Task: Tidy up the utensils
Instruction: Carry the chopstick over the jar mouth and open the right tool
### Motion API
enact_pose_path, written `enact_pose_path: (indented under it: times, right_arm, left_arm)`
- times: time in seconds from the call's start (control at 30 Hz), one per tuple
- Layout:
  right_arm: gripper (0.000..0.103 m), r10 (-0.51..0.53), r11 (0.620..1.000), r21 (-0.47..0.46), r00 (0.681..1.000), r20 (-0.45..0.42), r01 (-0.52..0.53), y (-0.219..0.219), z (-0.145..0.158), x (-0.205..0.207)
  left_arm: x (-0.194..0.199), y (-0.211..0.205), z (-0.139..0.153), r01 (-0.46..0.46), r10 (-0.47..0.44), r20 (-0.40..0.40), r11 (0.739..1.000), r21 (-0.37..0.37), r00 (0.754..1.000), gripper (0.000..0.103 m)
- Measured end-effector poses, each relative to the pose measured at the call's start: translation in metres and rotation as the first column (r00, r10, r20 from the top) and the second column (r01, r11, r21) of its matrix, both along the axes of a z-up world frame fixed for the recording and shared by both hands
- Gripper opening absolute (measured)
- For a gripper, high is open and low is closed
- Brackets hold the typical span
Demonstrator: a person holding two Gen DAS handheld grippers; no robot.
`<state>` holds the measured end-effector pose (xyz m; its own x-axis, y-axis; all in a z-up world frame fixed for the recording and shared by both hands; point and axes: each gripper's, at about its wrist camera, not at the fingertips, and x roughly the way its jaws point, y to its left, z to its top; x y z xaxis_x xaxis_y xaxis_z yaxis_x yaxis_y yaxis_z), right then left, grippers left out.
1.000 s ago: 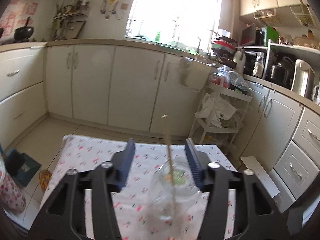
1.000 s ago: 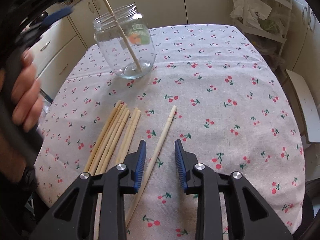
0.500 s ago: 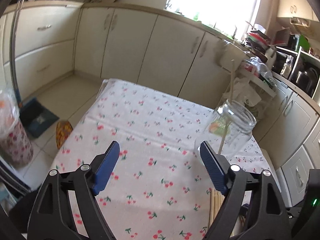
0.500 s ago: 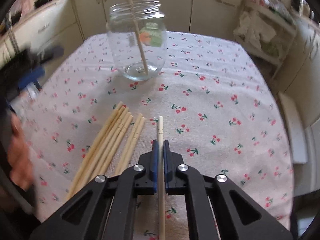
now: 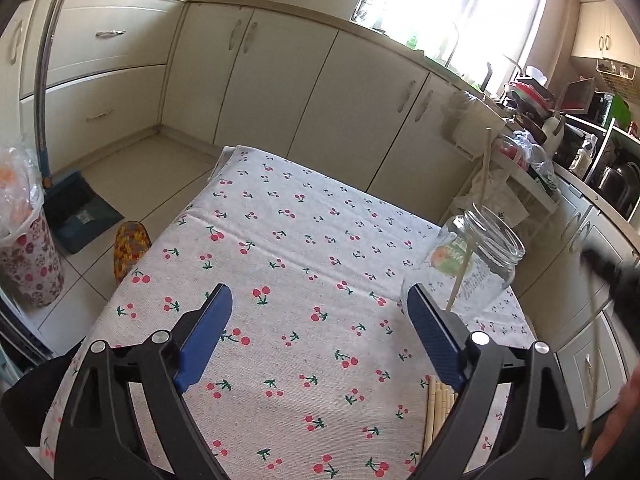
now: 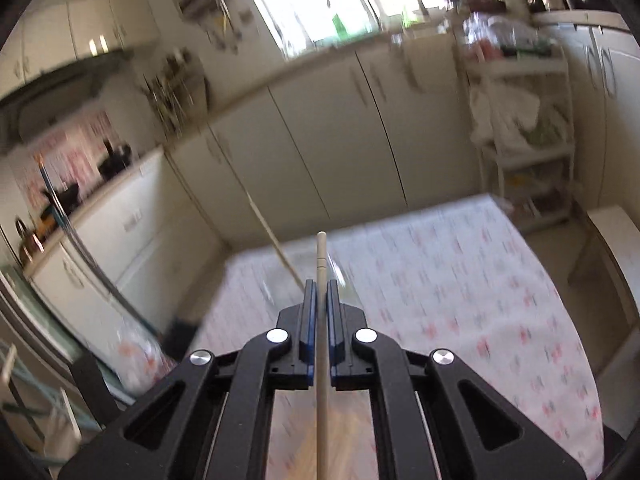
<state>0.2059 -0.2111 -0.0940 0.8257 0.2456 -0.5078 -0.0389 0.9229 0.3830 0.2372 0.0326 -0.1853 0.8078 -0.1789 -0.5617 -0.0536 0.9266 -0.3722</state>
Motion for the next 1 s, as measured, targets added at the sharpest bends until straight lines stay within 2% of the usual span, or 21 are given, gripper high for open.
enact_pose_path:
  times: [0.13, 0.43, 0.57, 0.7, 1.0]
  right_arm:
    - [0.006, -0.030, 0.999, 0.039, 0.994, 0.107, 0.026, 0.006, 0.023, 0.035]
    - [0.006, -0.153, 0.985, 0.115, 0.960, 0.234, 0.129, 0.004, 0.045, 0.096]
    - [0.006, -0.194, 0.979, 0.099, 0.953, 0.231, 0.176, 0.006, 0.036, 0.118]
    - [0.006, -0.182, 0.983, 0.042, 0.963, 0.198, 0.177, 0.013, 0.021, 0.137]
    - [0.006, -0.106, 0.993, -0.039, 0.978, 0.178, 0.115, 0.023, 0.001, 0.119]
  left_arm:
    - [-0.002, 0.002, -0.001, -0.004, 0.004, 0.000, 1.000, -0.006, 1.000, 0.086]
    - [-0.002, 0.004, -0.003, -0.001, 0.001, 0.003, 1.000, -0.027, 1.000, 0.086]
    - [-0.002, 0.005, -0.004, 0.000, 0.000, 0.006, 0.999, -0.033, 1.000, 0.086]
    - [-0.001, 0.006, -0.004, 0.002, -0.002, 0.007, 0.999, -0.040, 1.000, 0.086]
    - [0.000, 0.007, -0.005, 0.001, -0.001, 0.008, 0.999, -0.045, 1.000, 0.086]
